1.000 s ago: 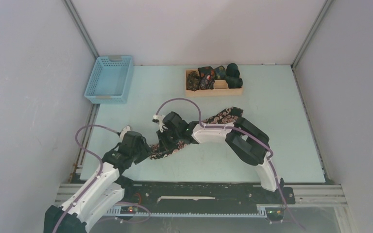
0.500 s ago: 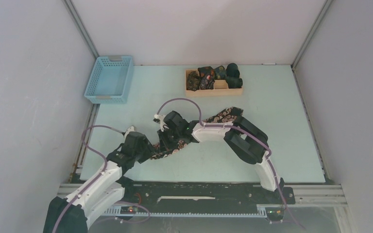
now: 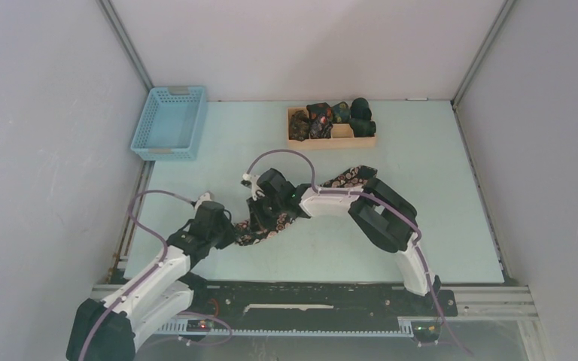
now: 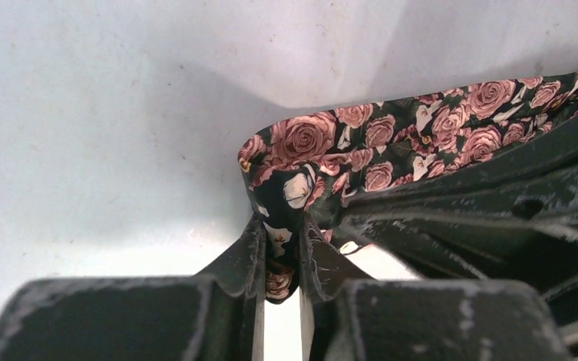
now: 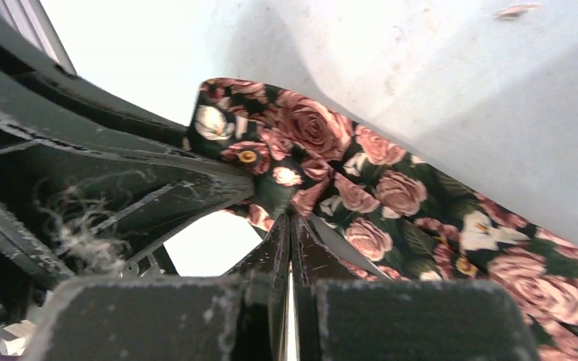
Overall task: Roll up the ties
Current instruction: Roll the tie at the center of the board.
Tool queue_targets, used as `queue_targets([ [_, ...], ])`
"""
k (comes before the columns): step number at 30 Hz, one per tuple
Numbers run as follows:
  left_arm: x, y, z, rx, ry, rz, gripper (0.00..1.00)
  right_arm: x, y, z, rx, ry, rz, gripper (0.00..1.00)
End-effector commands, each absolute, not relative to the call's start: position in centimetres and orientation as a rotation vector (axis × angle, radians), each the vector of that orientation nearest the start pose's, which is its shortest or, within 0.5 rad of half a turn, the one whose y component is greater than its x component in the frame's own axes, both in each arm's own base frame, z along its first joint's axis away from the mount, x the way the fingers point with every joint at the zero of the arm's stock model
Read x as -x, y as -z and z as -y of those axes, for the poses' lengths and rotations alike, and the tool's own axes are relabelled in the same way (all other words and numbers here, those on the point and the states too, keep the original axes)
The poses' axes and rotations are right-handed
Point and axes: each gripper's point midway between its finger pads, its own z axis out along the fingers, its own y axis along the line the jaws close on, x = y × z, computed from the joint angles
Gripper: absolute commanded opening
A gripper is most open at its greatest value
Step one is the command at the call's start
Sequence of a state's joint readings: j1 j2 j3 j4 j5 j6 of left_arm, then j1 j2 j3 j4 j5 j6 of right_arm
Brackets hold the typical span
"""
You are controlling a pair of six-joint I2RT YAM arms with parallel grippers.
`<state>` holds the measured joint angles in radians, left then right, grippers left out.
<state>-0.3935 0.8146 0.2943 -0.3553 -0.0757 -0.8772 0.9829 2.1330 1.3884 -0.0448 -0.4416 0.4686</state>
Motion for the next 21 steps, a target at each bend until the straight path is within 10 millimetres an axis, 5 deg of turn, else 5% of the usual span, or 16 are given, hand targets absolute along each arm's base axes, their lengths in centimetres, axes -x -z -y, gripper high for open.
queue_targets([
  [1,-19.9,-4.5,9.0,0.583,0.327,-2.431,0.03,-23.7,-7.9,-46.8,0.811,-1.146,-2.352,0.00],
  [5,-19.9,-5.6,8.2,0.555,0.206,-2.451,0.01,-25.1,-8.9,-45.1,0.756,-1.096,-2.333,0.00],
  [21,-19.8,-7.9,6.7,0.280,-0.326,-2.623,0.01,-27.9,-6.5,-41.9,0.619,-0.977,-2.433,0.00],
])
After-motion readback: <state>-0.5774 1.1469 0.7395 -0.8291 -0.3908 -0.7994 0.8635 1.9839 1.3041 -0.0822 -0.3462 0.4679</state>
